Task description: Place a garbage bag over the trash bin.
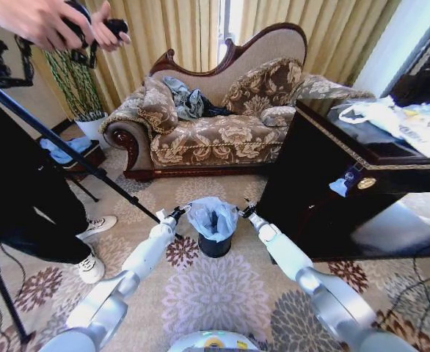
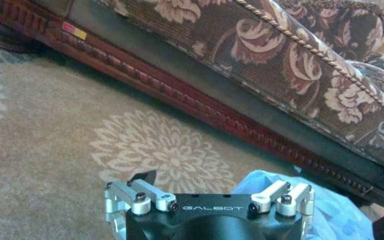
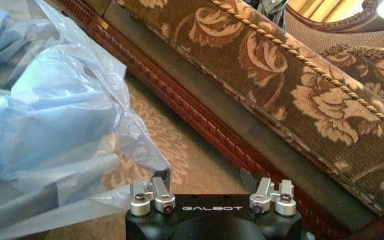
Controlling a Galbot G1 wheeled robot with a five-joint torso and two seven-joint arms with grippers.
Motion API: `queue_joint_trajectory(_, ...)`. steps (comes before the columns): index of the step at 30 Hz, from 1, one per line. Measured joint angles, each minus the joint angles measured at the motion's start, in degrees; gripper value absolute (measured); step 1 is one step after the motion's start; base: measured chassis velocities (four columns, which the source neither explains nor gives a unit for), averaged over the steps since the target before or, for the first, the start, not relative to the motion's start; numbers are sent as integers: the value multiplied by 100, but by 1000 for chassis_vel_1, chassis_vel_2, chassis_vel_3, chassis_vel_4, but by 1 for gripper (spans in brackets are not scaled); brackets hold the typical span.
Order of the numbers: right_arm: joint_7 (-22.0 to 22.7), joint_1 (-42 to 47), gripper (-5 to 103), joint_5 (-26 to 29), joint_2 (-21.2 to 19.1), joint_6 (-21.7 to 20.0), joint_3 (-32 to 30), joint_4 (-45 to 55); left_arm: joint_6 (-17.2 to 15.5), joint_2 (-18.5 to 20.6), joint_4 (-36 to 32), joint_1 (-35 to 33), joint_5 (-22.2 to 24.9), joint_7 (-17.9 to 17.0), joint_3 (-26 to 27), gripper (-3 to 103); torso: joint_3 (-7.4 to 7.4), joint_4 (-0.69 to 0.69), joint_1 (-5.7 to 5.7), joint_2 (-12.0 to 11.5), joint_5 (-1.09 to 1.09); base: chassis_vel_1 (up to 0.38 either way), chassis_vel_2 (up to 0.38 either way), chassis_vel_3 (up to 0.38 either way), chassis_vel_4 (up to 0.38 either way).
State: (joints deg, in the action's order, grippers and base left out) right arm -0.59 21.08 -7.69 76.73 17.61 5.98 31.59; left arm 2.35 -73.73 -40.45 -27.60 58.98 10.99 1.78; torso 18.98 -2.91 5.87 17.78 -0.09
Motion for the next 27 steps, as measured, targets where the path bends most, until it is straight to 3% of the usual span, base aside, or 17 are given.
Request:
queue_joint_trajectory(17, -342, 244, 70, -55, -253, -43, 9, 76, 46, -122, 336, 28, -155, 148, -106, 100, 0, 0, 0, 0, 0, 0, 0, 0, 0)
queue_joint_trajectory(27, -336, 121, 70, 110, -21, 158, 25, -160, 50, -109, 460, 64, -172, 178, 6, 100, 0, 1, 0, 0, 0, 0, 0, 0, 0)
